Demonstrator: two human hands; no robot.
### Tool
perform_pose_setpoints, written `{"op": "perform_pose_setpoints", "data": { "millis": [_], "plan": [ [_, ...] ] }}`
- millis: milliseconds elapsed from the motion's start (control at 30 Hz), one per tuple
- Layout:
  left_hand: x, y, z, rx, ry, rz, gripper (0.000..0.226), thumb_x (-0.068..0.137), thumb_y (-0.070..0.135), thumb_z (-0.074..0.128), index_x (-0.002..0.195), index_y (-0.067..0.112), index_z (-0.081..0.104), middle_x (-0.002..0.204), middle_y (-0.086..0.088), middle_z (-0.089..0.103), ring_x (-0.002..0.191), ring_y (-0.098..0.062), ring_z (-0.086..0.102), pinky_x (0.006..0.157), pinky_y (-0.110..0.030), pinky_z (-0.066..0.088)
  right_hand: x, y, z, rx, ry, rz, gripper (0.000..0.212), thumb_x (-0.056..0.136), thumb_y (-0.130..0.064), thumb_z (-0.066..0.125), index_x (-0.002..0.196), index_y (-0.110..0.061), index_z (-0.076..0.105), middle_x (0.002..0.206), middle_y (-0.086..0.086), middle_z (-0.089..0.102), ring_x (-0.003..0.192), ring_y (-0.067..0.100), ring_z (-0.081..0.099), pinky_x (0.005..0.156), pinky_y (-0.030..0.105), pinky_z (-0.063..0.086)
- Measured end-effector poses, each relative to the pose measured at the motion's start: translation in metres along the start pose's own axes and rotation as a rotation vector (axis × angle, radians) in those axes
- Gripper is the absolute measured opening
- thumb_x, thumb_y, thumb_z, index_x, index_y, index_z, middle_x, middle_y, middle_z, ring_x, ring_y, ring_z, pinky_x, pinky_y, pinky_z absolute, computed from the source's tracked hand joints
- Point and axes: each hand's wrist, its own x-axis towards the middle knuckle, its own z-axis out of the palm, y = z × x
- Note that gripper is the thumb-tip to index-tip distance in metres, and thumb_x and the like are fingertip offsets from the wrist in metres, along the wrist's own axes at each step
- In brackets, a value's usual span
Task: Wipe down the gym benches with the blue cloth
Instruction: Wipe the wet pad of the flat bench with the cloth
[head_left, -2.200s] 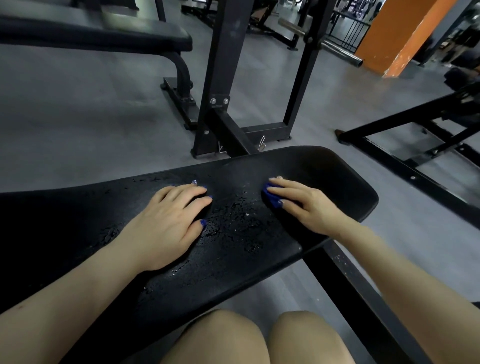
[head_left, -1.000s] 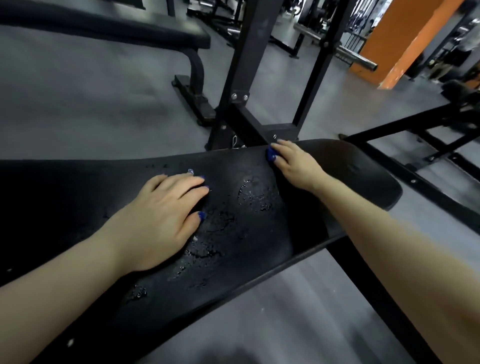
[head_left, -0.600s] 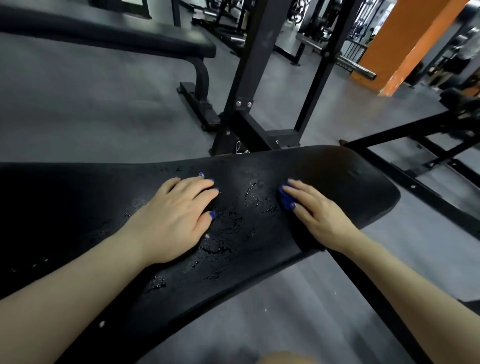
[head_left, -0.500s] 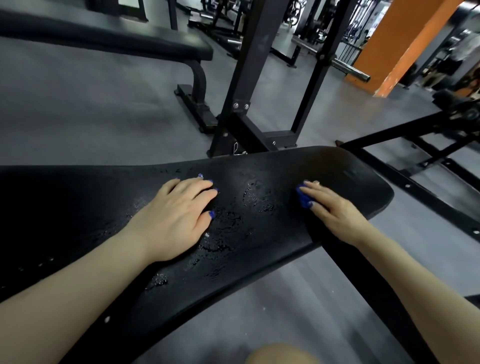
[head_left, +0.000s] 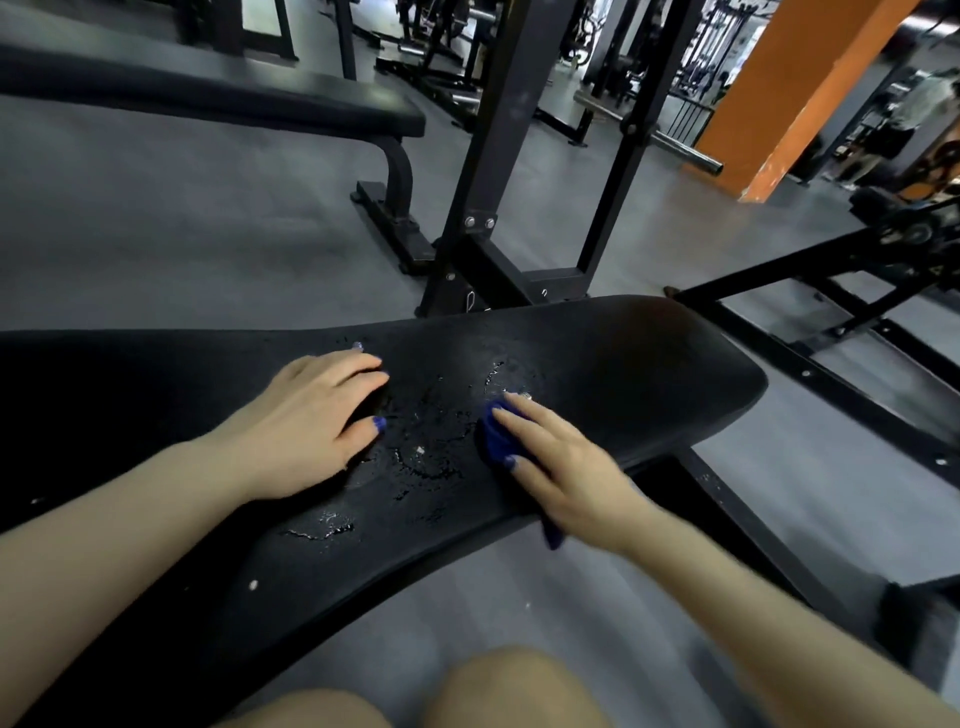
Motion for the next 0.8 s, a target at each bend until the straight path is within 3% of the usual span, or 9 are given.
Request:
{"op": "perform_pose_setpoints", "data": {
  "millis": [100,167,267,367,467,567,667,733,800],
  "plan": [
    [-0.01,-0.007,0.004,0.046,-0.028,-0.007,0.079,0.085,0.059,0.003,0.15,0.022,0.031,0.157,0.007,0.024,0.147,-0.01,0.011,0.118,-0.033,0.008,0.0,0.056,-0.025,0.01,-0.09,0.011,0.044,0.1,-0.026,0.049,0.144,-0.025,0.044,0.156,-0.009,0.032,0.145,0.005,0.024,0.12,0.025,0.018],
    [-0.008,-0.005,0.006,0.055,-0.019,-0.011,0.078,0.086,0.056,0.001,0.15,0.022,0.03,0.156,0.007,0.024,0.147,-0.009,0.01,0.119,-0.035,0.008,0.017,0.091,-0.035,-0.007,-0.015,0.169,0.045,0.1,-0.021,0.051,0.144,-0.026,0.044,0.155,-0.007,0.033,0.145,0.011,0.026,0.121,0.033,0.02],
    [-0.008,-0.005,0.009,0.056,0.005,-0.005,0.074,0.088,0.053,0.003,0.149,0.022,0.031,0.155,0.006,0.026,0.146,-0.011,0.013,0.12,-0.036,0.01,0.063,0.121,-0.038,-0.056,0.078,0.491,0.044,0.101,-0.018,0.049,0.144,-0.013,0.044,0.156,0.008,0.032,0.144,0.025,0.03,0.118,0.034,0.021],
    [-0.009,-0.007,0.011,0.04,0.021,-0.013,0.069,0.09,0.051,0.008,0.148,0.023,0.032,0.155,0.007,0.027,0.146,-0.01,0.014,0.12,-0.035,0.009,0.127,0.109,-0.023,-0.16,0.14,0.821,0.045,0.098,-0.024,0.042,0.135,0.001,0.046,0.145,0.024,0.037,0.134,0.04,0.036,0.111,0.043,0.031],
    [-0.009,-0.007,0.012,0.037,0.026,-0.013,0.066,0.092,0.05,0.012,0.147,0.022,0.035,0.154,0.006,0.03,0.146,-0.011,0.018,0.12,-0.036,0.011,0.182,0.067,-0.001,-0.222,0.179,0.931,0.058,0.095,-0.036,0.041,0.138,0.002,0.041,0.143,0.024,0.035,0.134,0.038,0.032,0.109,0.046,0.029],
    [-0.009,-0.009,0.013,0.047,0.03,-0.015,0.063,0.094,0.049,0.017,0.147,0.022,0.037,0.154,0.005,0.032,0.145,-0.012,0.02,0.12,-0.038,0.014,0.22,0.022,0.021,-0.251,0.139,0.669,0.055,0.098,-0.039,0.037,0.132,0.002,0.049,0.136,0.027,0.043,0.128,0.04,0.039,0.105,0.045,0.035],
    [-0.009,-0.009,0.013,0.072,0.027,-0.013,0.061,0.094,0.048,0.018,0.145,0.022,0.04,0.153,0.004,0.035,0.145,-0.013,0.023,0.119,-0.037,0.015,0.221,-0.018,0.033,-0.214,0.015,0.129,0.037,0.102,-0.022,0.039,0.119,0.002,0.061,0.126,0.024,0.055,0.124,0.038,0.046,0.104,0.039,0.034],
    [-0.009,-0.01,0.012,0.081,0.027,-0.01,0.062,0.094,0.049,0.016,0.146,0.022,0.039,0.153,0.004,0.034,0.145,-0.013,0.022,0.119,-0.037,0.016,0.204,-0.022,0.023,-0.072,-0.071,-0.107,0.037,0.103,-0.019,0.043,0.134,-0.002,0.053,0.146,0.013,0.045,0.139,0.024,0.035,0.113,0.02,0.017],
    [-0.009,-0.01,0.012,0.076,0.027,-0.01,0.064,0.093,0.05,0.014,0.147,0.023,0.036,0.154,0.005,0.032,0.145,-0.012,0.02,0.12,-0.037,0.015,0.183,0.001,0.001,0.003,-0.141,-0.15,0.043,0.104,-0.023,0.044,0.146,-0.017,0.042,0.157,-0.004,0.029,0.141,0.004,0.023,0.108,0.002,0.005]
  ]
}}
